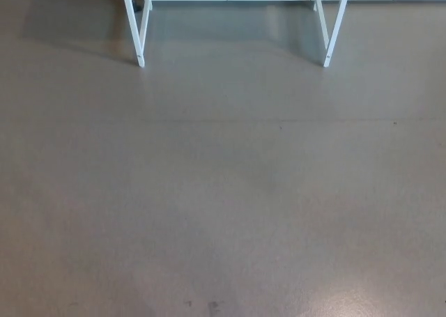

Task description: The robot walks towards a table in front, picks a dumpling toy with left hand and puts it in an orange round plate

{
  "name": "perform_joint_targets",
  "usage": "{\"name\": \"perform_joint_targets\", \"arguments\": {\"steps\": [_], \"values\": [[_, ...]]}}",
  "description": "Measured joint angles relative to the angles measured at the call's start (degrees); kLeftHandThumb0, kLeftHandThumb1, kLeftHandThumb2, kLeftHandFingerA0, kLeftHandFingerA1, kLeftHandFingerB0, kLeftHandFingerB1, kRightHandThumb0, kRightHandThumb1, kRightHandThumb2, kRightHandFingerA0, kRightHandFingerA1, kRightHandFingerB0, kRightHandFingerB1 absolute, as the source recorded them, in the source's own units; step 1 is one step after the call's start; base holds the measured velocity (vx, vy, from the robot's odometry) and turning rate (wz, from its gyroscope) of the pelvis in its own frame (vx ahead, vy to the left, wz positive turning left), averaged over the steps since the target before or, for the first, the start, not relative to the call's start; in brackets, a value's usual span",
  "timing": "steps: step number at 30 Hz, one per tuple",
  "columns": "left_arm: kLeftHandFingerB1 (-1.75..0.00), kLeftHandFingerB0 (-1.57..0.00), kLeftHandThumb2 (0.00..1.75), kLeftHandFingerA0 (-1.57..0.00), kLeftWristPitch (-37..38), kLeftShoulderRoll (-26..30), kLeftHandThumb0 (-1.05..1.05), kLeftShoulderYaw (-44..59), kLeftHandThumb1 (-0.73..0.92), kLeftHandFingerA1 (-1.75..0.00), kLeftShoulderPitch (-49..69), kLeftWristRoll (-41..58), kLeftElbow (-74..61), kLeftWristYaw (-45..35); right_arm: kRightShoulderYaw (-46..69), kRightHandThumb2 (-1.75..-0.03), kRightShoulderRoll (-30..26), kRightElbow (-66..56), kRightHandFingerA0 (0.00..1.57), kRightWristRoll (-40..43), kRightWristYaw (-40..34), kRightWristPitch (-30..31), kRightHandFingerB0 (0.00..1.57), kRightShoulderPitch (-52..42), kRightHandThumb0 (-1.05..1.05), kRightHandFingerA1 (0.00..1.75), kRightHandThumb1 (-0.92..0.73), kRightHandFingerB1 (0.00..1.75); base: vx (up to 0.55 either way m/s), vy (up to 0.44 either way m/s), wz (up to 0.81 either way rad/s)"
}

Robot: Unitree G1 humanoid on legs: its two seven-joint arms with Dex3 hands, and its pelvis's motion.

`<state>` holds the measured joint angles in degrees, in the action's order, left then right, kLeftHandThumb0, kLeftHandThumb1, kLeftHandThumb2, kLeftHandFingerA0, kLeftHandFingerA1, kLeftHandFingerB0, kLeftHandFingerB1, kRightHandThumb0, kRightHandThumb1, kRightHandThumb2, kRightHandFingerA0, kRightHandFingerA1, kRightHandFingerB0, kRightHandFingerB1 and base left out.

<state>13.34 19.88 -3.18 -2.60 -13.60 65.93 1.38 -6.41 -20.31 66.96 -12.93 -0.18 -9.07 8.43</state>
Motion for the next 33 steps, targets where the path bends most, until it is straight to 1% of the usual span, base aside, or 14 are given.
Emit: {"name": "perform_joint_targets", "arguments": {"steps": [2,8,9,11,16,17,18,19,20,21,25,29,30,33], "values": [[-0.37,-0.46,0.62,-0.58,0.88,0.00,-0.10,0.00,0.62,-0.47,0.00,0.02,0.59,0.24,0.00,-0.57,0.00,0.52,0.59,-0.20,-0.14,-0.65,0.25,0.00,-0.14,0.41,-0.56,0.30,0.00,0.000,0.00],[-0.37,-0.46,0.62,-0.58,2.33,0.01,-0.10,-0.20,0.62,-0.47,-0.02,0.01,1.94,0.59,0.03,-0.57,-0.02,1.79,0.59,-0.30,-0.39,-2.18,0.25,0.00,-0.14,0.41,-0.56,0.30,0.00,0.000,0.00],[-0.37,-0.46,0.61,-0.61,2.42,0.01,-0.11,-0.22,0.61,-0.46,-0.05,0.01,2.06,0.67,0.03,-0.57,-0.02,1.96,0.61,-0.31,-0.41,-2.37,0.25,0.01,-0.13,0.41,-0.56,0.30,0.00,0.000,0.00],[-0.36,-0.46,0.60,-0.61,2.75,0.01,-0.11,-0.41,0.61,-0.45,0.01,0.01,2.22,0.85,-0.04,-0.57,-0.02,2.29,0.62,-0.41,-0.50,-2.79,0.24,-0.05,-0.11,0.42,-0.57,0.29,0.00,0.000,0.00],[-0.37,-0.45,0.61,-0.59,3.30,0.01,-0.14,-1.06,0.60,-0.45,1.29,-0.09,2.34,1.33,-0.14,-0.57,-0.02,2.37,0.62,-0.53,-0.64,-3.68,0.24,-1.33,-0.11,0.42,-0.56,0.29,0.00,0.000,0.00],[-0.35,-0.45,0.58,-0.63,3.50,0.00,-0.10,-1.23,0.63,-0.45,1.96,-0.12,2.38,1.45,-0.14,-0.57,-0.04,2.36,0.62,-0.54,-0.70,-4.03,0.25,-2.07,-0.11,0.44,-0.55,0.30,0.00,0.000,0.00],[-0.35,-0.45,0.58,-0.63,3.61,0.00,-0.10,-1.29,0.63,-0.45,2.25,-0.12,2.38,1.47,-0.14,-0.57,-0.05,2.36,0.62,-0.54,-0.72,-4.17,0.25,-2.40,-0.11,0.44,-0.55,0.30,0.00,0.000,0.00],[-0.37,-0.44,0.62,-0.60,3.73,-0.02,-0.14,-1.66,0.60,-0.47,3.57,-0.17,2.41,1.54,-0.14,-0.87,-0.05,2.43,0.58,-0.54,-0.79,-4.69,0.12,-3.85,-0.13,0.68,-0.37,0.49,0.00,0.000,0.00],[-0.37,-0.44,0.62,-0.60,3.80,-0.02,-0.14,-1.88,0.60,-0.47,4.18,-0.23,2.44,1.58,-0.14,-0.87,-0.06,2.52,0.58,-0.54,-0.82,-4.85,0.12,-4.48,-0.13,0.68,-0.37,0.49,0.00,0.000,0.00],[-0.35,-0.46,0.57,-0.63,3.91,-0.03,-0.10,-2.06,0.59,-0.46,4.83,-0.30,2.49,1.65,-0.13,-0.55,-0.06,2.64,0.74,-0.54,-0.86,-5.01,0.27,-5.17,-0.20,0.46,-0.52,0.30,0.00,0.000,0.00],[-0.35,-0.45,0.58,-0.63,4.37,-0.10,-0.16,-3.08,0.61,-0.46,7.32,-0.85,3.14,2.09,-0.57,-0.56,-0.12,3.15,0.75,-0.92,-1.59,-6.20,0.26,-8.60,-0.20,0.46,-0.53,0.30,0.00,0.000,0.00],[-0.35,-0.45,0.58,-0.61,5.03,-0.24,-0.13,-3.73,0.61,-0.45,8.84,-1.33,3.32,2.54,-1.09,-0.56,-0.39,3.35,0.75,-1.52,-2.47,-7.35,0.26,-10.32,-0.18,0.46,-0.54,0.30,-0.02,0.028,0.01],[-0.35,-0.45,0.58,-0.65,5.14,-0.22,-0.14,-3.75,0.60,-0.46,8.98,-1.36,3.32,2.55,-1.17,-0.58,-0.41,3.39,0.73,-1.62,-2.67,-7.44,0.25,-10.54,-0.19,0.48,-0.55,0.31,0.10,0.009,0.01],[-0.35,-0.45,0.58,-0.68,5.64,-0.16,-0.15,-3.65,0.60,-0.48,9.17,-1.34,3.20,2.63,-1.43,-0.56,-0.50,3.48,0.73,-2.02,-3.16,-7.82,0.25,-10.98,-0.21,0.47,-0.54,0.30,-0.06,0.009,0.05]]}}
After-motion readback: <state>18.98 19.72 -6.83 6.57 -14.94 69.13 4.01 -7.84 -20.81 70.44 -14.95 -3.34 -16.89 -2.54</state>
